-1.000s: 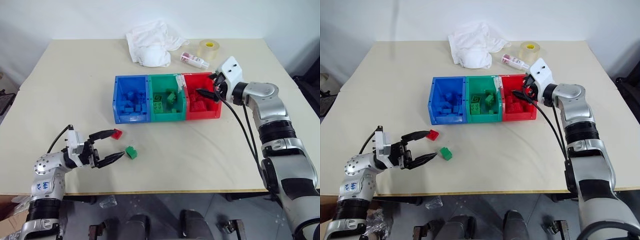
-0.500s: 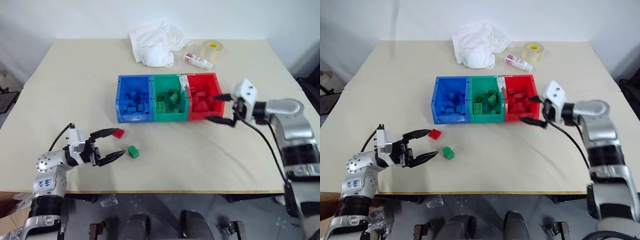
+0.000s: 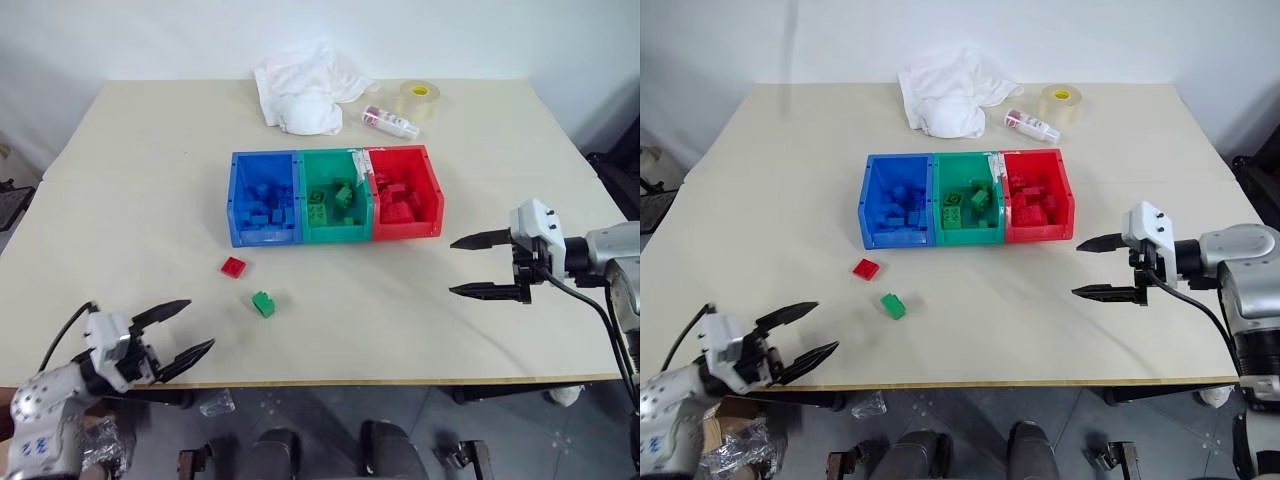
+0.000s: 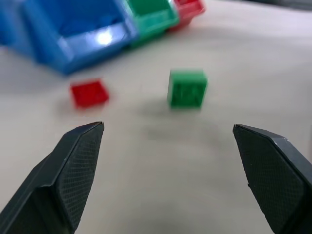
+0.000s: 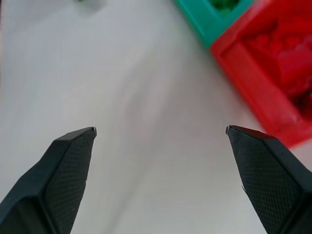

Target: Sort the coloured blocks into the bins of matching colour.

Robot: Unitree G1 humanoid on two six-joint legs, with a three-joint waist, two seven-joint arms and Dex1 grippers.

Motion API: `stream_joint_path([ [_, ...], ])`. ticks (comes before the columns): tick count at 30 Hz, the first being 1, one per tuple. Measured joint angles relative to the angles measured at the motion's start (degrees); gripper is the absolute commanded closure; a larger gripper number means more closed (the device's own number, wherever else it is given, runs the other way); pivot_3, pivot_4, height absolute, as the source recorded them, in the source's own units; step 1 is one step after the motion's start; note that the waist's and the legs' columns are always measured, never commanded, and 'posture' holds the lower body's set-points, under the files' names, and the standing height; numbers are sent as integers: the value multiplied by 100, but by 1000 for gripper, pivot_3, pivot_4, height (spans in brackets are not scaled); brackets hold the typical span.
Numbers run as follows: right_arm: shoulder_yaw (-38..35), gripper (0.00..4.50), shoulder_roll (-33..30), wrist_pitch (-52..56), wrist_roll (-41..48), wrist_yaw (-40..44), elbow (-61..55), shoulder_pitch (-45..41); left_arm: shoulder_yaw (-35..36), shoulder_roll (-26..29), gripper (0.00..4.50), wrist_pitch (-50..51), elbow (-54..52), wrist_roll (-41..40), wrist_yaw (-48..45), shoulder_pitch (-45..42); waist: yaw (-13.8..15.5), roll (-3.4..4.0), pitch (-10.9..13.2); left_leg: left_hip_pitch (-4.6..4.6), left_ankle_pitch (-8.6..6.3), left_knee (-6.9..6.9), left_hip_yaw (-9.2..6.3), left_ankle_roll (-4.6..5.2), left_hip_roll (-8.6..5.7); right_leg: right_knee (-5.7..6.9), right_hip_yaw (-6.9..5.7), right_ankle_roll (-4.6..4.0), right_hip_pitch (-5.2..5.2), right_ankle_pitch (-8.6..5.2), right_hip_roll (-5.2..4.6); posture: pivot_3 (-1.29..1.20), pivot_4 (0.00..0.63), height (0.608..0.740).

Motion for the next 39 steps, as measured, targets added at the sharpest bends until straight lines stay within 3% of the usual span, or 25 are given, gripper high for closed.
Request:
stream_joint_path([
  [7,253,35,351,-73,-34,52,305,-380,475,-84,0,126,-763,-133,365,1005,130,3,1,-2,-3,2,2,1,-3,-36,6,0,2,0,-2,0,150,740],
  [13,367,35,486,-146,-43,45,403,-494,299,-205,0,326,-1200,-52,901,925,129,3,1,-2,-4,2,3,1,-2,-37,5,0,2,0,1,0,150,740],
  [18,345,35,562,-100,-32,-48,327,-483,-428,-201,0,529,-1185,439,1267,260,128,3,1,-2,-3,2,4,1,-6,2,3,0,-2,0,1,0,150,740],
  [21,206,35,563,-5,12,-201,12,-282,-1094,-225,0,605,-1059,760,1340,-580,181,3,1,-2,-3,9,0,1,-8,5,-1,0,0,0,2,0,150,740],
  [32,-292,35,491,360,243,-727,-869,575,-2315,-415,0,470,762,1571,1197,-2562,126,4,0,1,-2,7,4,1,-11,20,-8,1,-3,1,3,0,150,740],
  [39,-538,0,443,516,380,-957,-1288,984,-2532,-551,2062,299,1263,1672,1051,-3020,271,15,-6,2,1,19,2,6,-17,22,-5,5,6,2,-1,0,150,740],
])
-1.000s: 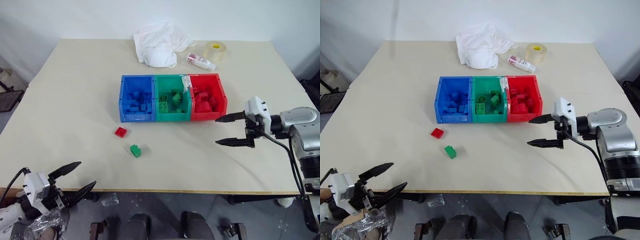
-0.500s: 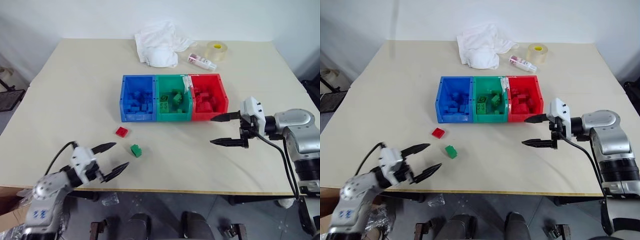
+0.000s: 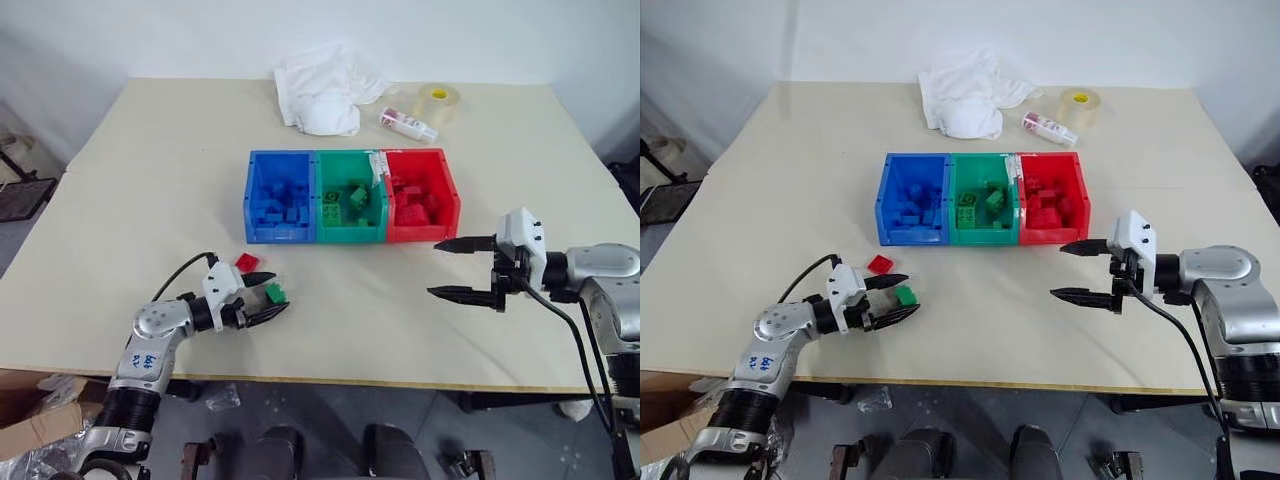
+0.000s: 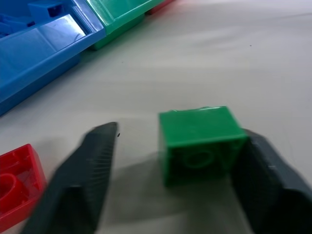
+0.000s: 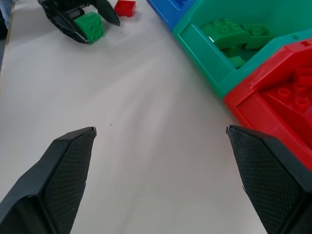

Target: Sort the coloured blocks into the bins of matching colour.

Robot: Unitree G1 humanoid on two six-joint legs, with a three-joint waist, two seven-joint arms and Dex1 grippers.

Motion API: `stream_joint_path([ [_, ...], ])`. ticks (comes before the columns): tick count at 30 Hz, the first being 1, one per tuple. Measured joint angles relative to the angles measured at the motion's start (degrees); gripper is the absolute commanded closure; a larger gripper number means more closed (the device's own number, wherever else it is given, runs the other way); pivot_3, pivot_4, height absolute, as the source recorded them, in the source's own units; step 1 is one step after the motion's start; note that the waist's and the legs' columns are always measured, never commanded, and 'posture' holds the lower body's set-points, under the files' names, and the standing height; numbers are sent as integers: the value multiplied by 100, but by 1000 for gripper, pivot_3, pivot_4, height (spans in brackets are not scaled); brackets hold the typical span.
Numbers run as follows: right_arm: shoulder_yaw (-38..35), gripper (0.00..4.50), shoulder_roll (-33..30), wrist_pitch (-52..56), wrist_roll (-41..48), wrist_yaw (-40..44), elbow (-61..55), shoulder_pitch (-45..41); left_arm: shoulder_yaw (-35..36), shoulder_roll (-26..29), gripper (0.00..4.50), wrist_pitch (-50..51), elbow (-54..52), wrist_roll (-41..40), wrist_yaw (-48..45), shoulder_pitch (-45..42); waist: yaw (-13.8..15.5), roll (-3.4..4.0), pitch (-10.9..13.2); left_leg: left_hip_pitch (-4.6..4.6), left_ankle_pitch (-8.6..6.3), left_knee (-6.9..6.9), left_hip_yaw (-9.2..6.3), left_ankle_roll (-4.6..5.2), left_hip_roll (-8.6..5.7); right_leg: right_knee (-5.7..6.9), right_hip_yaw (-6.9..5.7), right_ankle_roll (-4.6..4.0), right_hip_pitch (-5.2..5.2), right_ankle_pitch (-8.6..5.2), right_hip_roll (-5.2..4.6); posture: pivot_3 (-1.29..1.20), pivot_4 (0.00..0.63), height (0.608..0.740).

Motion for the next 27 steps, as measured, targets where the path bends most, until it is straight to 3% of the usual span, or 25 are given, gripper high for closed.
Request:
stream_joint_path([
  [3,-13,0,-2,46,30,-66,-84,66,-7,0,3012,3,32,-1,-36,-30,5,1,-1,1,0,0,0,0,0,1,1,0,0,0,0,0,150,740],
  [11,-261,0,-8,79,97,-312,-240,268,-18,-97,3046,538,-13,-40,57,-425,-3,-1,1,-3,0,0,0,1,-1,2,0,1,-4,0,1,0,150,740],
  [17,-515,0,-10,101,223,-551,-498,546,-27,-337,3046,1073,-25,-70,205,-1658,-6,-4,2,-6,1,1,-1,1,-4,3,-2,2,-5,1,1,0,150,740],
  [22,-724,0,111,122,347,-919,-765,786,-125,-841,3046,1055,1112,82,395,-3001,5,-16,9,-9,2,2,2,2,-25,1,-9,4,-4,2,5,0,150,740],
  [27,-1076,0,249,148,587,-1317,-1036,1081,-193,-1359,3046,269,3174,454,595,-4288,1,-22,13,-10,2,-5,6,2,-29,3,-12,5,-8,2,5,0,150,740],
])
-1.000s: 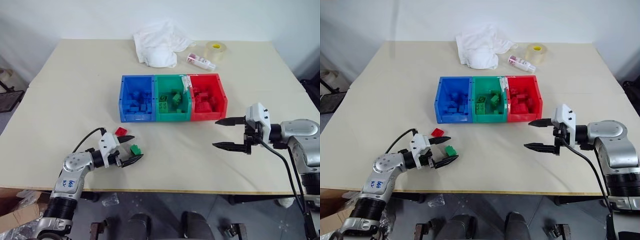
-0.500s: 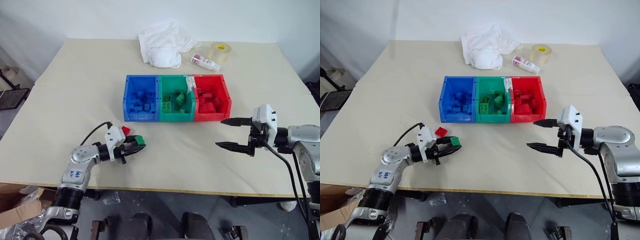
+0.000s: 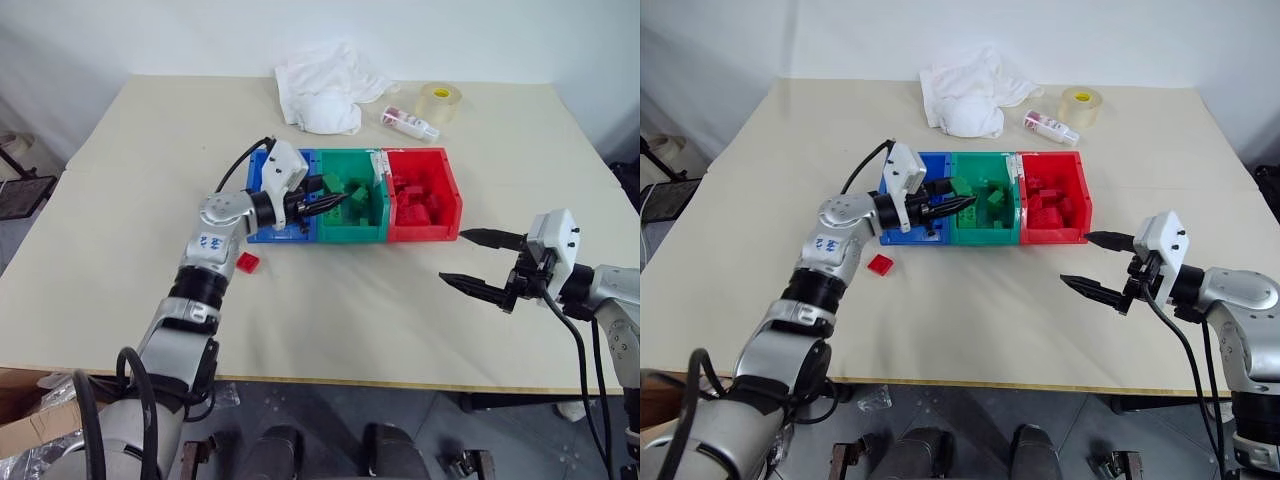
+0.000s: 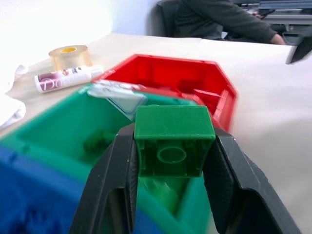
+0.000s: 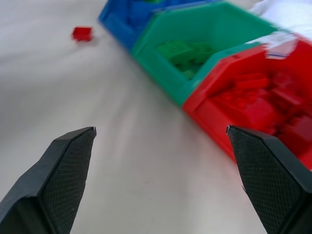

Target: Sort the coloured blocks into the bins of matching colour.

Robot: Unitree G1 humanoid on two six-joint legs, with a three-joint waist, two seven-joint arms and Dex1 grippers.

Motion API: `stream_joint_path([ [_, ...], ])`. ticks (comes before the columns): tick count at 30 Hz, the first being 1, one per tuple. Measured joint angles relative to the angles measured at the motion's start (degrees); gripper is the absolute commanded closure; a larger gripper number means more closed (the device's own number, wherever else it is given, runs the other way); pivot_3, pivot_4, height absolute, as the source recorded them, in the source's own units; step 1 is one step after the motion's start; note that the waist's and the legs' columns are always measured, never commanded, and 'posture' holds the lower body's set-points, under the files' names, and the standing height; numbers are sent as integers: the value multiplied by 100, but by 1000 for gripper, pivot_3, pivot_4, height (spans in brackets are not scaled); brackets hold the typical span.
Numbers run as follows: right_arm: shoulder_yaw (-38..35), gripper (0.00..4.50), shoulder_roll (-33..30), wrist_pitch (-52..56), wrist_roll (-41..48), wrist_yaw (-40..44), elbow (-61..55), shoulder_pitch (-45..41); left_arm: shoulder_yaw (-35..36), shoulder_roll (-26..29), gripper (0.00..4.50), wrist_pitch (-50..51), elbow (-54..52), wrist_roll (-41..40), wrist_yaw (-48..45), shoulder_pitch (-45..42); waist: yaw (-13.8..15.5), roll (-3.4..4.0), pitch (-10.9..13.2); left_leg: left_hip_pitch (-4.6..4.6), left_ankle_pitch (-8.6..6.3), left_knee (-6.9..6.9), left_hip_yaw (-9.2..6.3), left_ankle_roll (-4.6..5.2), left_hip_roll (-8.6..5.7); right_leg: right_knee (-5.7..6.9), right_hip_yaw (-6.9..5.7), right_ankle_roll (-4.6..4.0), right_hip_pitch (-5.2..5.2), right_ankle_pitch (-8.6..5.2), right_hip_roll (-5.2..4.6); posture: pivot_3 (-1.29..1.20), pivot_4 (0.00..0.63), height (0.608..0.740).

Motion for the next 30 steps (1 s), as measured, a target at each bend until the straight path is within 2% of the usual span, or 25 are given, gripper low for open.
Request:
stream_joint_path([
  [3,-80,0,6,7,71,-119,-136,182,6,-272,3046,-458,1045,176,67,-537,0,-7,4,-1,0,0,9,0,0,0,-2,0,-1,0,0,0,150,740],
  [7,-188,0,58,10,178,-270,-308,289,25,-615,1698,-794,1933,319,216,-976,-1,-10,6,-2,1,-1,16,1,1,-1,-2,1,-2,0,0,0,150,740],
  [12,-232,0,58,36,286,-396,-441,362,87,-676,130,-1029,2337,451,372,-1146,-15,-10,6,-2,1,-3,16,1,5,1,-2,1,-8,0,1,0,150,740],
  [16,-226,0,57,41,329,-380,-421,338,168,-599,55,-1153,2426,521,251,-1157,-12,-10,6,-2,1,-2,16,1,4,0,-2,1,-9,0,1,0,150,740],
  [21,-121,0,-13,41,349,-145,-147,-22,209,-209,55,-1113,2059,506,-419,-1055,-24,-10,6,-1,1,-1,15,1,5,4,-2,1,-9,0,2,0,150,740],
  [26,302,0,-168,-7,219,395,523,-660,419,637,55,-544,71,62,-1211,340,-163,-8,5,4,1,-7,9,1,25,8,-4,0,-13,0,2,0,150,740],
  [30,761,0,-313,-117,4,958,1118,-1204,748,1584,55,607,-2004,-504,-1466,2001,-300,-8,5,2,0,-8,-3,0,35,14,2,0,-21,0,0,0,150,740],
])
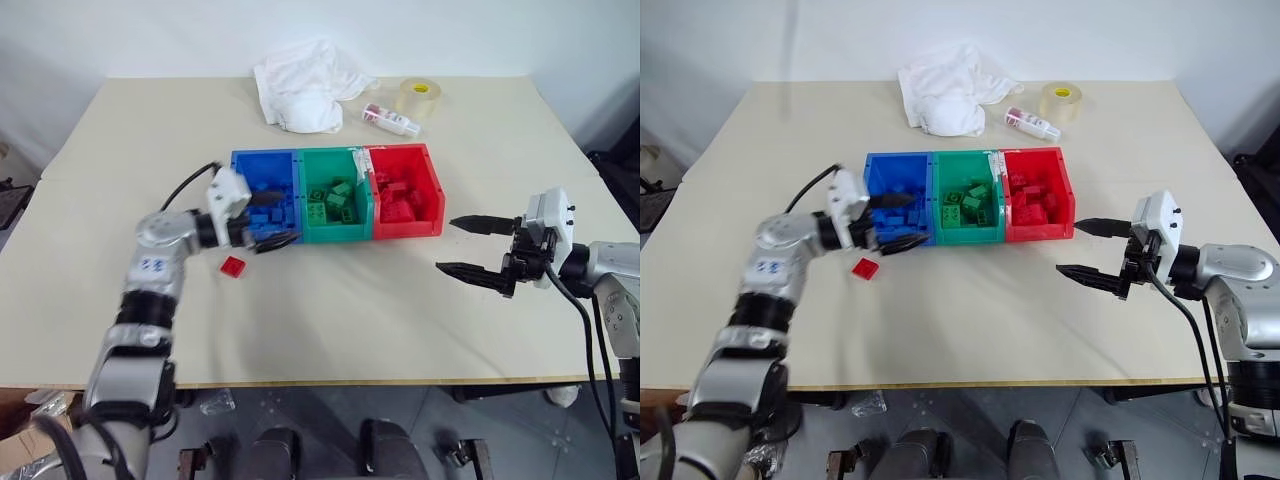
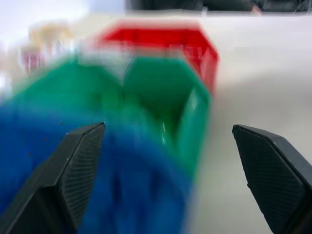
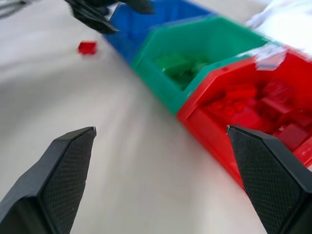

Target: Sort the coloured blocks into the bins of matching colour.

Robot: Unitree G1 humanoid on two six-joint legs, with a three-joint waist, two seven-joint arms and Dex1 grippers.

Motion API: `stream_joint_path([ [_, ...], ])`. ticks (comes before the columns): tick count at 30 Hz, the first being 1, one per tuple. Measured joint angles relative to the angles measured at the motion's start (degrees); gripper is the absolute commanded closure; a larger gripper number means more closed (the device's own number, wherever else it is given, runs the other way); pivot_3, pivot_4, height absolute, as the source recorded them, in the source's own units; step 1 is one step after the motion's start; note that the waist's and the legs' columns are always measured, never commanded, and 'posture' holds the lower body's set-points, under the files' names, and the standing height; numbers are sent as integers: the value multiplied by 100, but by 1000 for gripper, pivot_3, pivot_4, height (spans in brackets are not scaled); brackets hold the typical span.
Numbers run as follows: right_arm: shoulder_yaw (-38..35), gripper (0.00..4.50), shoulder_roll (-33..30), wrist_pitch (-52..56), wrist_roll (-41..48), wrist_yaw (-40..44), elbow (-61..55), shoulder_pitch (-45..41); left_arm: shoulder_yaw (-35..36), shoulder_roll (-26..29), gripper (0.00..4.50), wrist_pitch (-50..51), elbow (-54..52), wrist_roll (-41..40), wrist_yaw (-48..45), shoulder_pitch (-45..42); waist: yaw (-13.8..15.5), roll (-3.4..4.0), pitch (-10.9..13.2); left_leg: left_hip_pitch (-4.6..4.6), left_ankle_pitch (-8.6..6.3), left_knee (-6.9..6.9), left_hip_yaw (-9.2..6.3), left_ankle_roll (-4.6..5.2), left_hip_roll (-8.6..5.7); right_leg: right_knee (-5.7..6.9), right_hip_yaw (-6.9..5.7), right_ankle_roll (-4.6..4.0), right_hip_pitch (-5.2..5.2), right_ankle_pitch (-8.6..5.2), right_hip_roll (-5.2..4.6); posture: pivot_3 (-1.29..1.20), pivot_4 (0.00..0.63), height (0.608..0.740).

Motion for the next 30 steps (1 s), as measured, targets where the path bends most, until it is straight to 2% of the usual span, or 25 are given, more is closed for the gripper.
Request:
stream_joint_path([
  [4,272,0,-101,-194,-160,540,460,-349,519,742,55,608,-1444,-434,-68,1310,24,1,0,1,0,2,-17,0,-4,-6,3,-1,11,0,-5,0,150,740],
  [6,401,0,-113,-294,-150,951,693,-558,1015,1146,55,842,-2084,-631,-62,2377,2,2,-1,2,-1,-4,-18,-1,-3,-14,7,-2,11,-1,-4,0,150,740],
  [9,436,0,-186,-426,-160,1350,1051,-674,1630,1381,55,952,-2364,-781,-46,3498,30,2,0,2,-2,-3,-22,-3,0,-16,3,-6,14,-3,-4,0,150,740],
  [14,575,0,-197,-607,-163,1533,1360,-793,2441,1585,55,949,-2553,-998,-42,4360,168,2,0,3,-3,6,-21,-4,-1,-25,7,-6,22,-3,-6,0,150,740],
  [19,595,0,-196,-632,-161,1540,1436,-828,2518,1588,55,953,-2555,-1081,54,4414,166,3,0,3,-3,3,-21,-5,-3,-24,6,-6,21,-3,-7,0,150,740],
  [22,595,0,-196,-633,-152,1539,1429,-830,2321,1568,55,951,-2554,-1084,152,4267,143,3,0,3,-4,2,-19,-6,-1,-23,5,-6,19,-3,-5,0,150,740],
  [25,587,0,-194,-627,-149,1529,1394,-810,1963,1446,55,944,-2532,-1065,276,3904,152,3,0,3,-4,3,-19,-6,-2,-21,4,-6,19,-3,-5,0,150,740],
  [30,543,0,-174,-568,-115,1453,1070,-572,894,779,55,778,-2055,-630,674,2746,175,3,0,3,-4,8,-17,-5,-10,-8,1,-5,18,-2,-6,0,150,740],
])
